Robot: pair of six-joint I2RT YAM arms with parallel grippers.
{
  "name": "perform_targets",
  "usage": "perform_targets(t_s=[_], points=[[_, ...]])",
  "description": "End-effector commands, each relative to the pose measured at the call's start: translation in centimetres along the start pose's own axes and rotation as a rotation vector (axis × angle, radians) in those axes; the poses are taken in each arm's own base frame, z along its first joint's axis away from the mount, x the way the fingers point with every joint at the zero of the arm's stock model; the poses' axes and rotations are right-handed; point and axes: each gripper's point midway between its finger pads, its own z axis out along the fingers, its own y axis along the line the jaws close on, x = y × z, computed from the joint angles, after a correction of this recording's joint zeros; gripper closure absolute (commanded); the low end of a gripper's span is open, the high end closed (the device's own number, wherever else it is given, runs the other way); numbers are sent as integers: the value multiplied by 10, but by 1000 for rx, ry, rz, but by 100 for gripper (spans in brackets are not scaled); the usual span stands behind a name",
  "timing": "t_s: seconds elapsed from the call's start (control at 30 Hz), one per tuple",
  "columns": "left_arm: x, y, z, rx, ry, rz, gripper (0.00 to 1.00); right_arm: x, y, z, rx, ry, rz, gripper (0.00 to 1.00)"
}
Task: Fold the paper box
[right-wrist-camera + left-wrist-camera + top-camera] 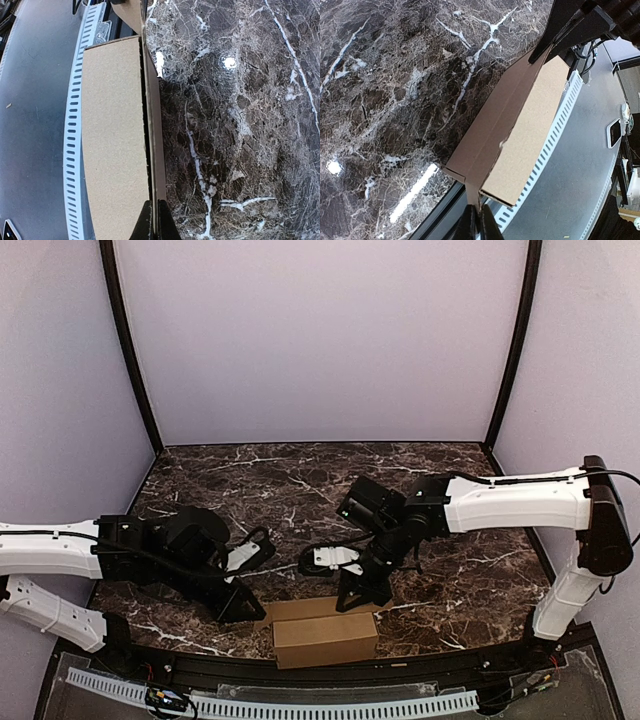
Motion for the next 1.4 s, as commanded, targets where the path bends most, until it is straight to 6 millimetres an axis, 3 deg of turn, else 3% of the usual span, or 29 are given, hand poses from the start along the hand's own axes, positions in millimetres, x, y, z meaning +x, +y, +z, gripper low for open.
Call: perform_targets(t_s=[0.0, 0.2, 0.5, 0.8, 1.0, 1.2, 1.37], points=[[-5, -16, -3, 69, 9, -9, 98, -8, -10, 1, 42, -9, 10, 100], [-10, -15, 0, 41, 17, -44, 99, -12, -17, 0, 96, -12, 28, 100], [-30, 16, -10, -196, -28, -115, 99, -29, -33, -21, 277, -85, 50, 100], [-29, 26, -9, -237, -43, -26, 99, -12, -52, -44, 411, -155, 59, 53], [-24, 40, -11, -296, -47, 35, 99, 2, -55, -63, 453, -259, 63, 38], [-15, 46, -6, -314, -5, 92, 99, 18, -59, -77, 491, -343, 42, 34], [-13, 47, -5, -313, 7, 121, 99, 19, -56, -80, 417, -380, 17, 42]])
